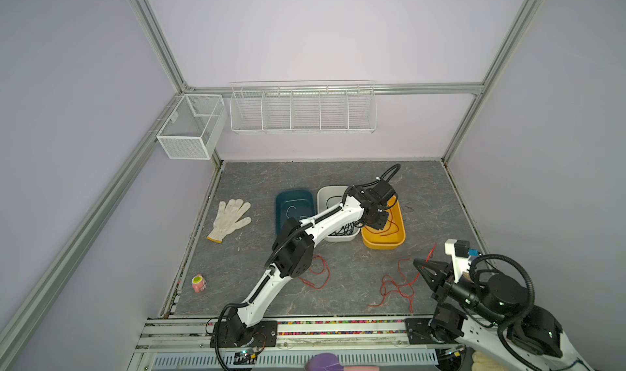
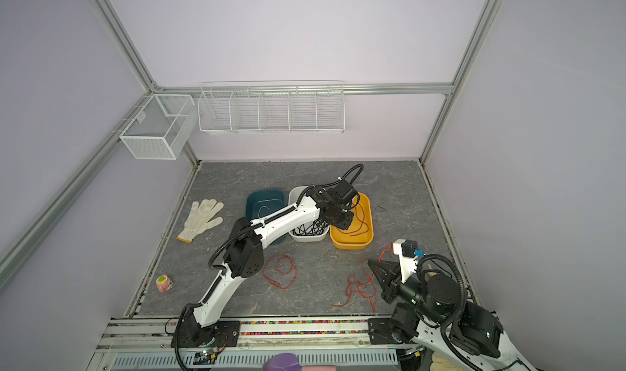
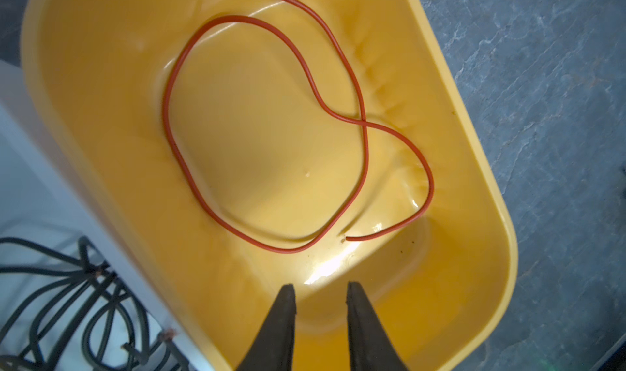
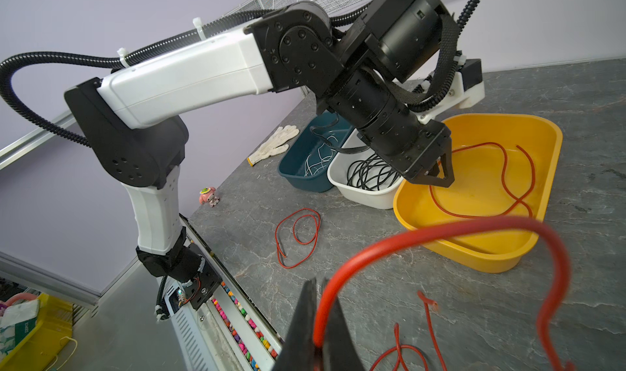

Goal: Untangle the cables
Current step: 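Open the left gripper to release the red wire into the yellow tub, then bring the left gripper back down to the red wire pile near the robot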

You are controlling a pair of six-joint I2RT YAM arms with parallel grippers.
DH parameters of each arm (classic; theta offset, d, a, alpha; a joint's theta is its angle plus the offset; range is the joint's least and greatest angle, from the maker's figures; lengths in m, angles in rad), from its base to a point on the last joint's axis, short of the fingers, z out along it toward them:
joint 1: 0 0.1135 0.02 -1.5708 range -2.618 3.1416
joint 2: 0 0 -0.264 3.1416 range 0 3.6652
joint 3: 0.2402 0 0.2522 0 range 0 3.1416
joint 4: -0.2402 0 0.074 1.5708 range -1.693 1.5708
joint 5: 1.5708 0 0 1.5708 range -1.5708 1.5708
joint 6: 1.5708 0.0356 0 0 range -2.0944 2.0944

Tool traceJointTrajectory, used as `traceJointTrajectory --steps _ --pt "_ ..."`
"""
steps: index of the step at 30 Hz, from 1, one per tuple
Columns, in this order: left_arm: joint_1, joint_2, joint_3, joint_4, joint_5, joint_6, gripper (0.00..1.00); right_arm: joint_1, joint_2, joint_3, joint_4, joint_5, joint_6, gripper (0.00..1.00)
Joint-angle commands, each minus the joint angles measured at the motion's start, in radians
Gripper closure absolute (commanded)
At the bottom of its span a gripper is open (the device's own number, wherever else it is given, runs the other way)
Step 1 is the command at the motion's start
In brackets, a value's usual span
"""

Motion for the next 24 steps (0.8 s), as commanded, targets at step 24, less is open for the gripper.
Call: traceJointTrajectory --steps 24 --pt "-0.24 -0.923 -1.199 0.704 -0.166 0.037 0.46 -0.002 0.072 0.099 -0.064 0.255 0.095 0.94"
